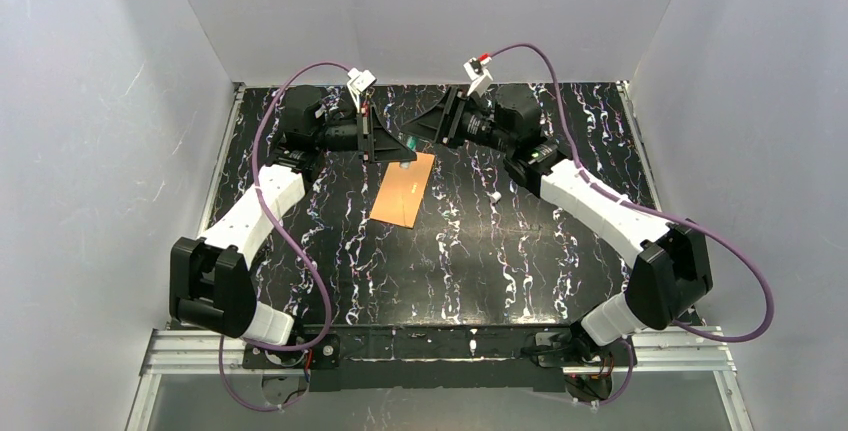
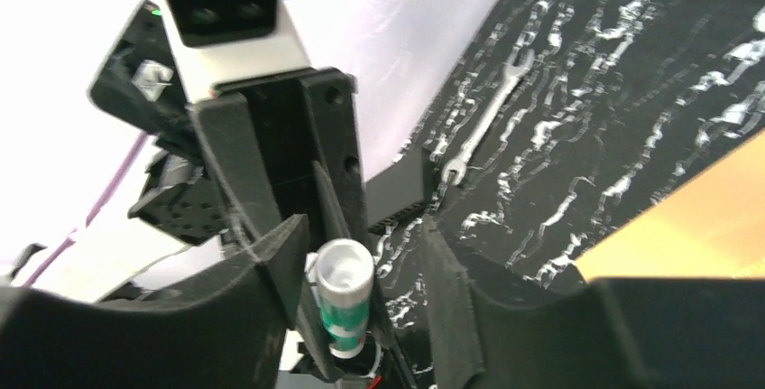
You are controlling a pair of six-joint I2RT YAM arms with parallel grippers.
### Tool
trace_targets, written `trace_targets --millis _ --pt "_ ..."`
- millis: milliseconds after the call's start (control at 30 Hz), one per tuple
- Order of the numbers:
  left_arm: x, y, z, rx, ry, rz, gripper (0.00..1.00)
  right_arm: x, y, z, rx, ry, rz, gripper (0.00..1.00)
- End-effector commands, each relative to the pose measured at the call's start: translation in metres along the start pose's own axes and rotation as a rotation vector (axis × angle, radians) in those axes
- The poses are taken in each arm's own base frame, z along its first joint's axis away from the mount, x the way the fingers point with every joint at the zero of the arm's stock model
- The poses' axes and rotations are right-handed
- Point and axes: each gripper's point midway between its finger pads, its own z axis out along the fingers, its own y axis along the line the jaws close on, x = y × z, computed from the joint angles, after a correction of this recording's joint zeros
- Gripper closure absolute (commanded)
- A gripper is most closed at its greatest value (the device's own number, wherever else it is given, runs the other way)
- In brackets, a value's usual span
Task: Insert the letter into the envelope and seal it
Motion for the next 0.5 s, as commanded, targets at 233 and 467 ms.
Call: trace_targets --millis 233,467 --pt "-0.001 -0.038 -0.009 0.102 0.049 0.140 1.00 -0.011 0.070 -0.026 -0.266 0.046 -0.084 0.56" --pt "-0.004 -0.040 -0.009 0.091 0.032 0.149 1.00 -0.005 0.067 -0.029 -0.262 0.064 -0.073 0.55"
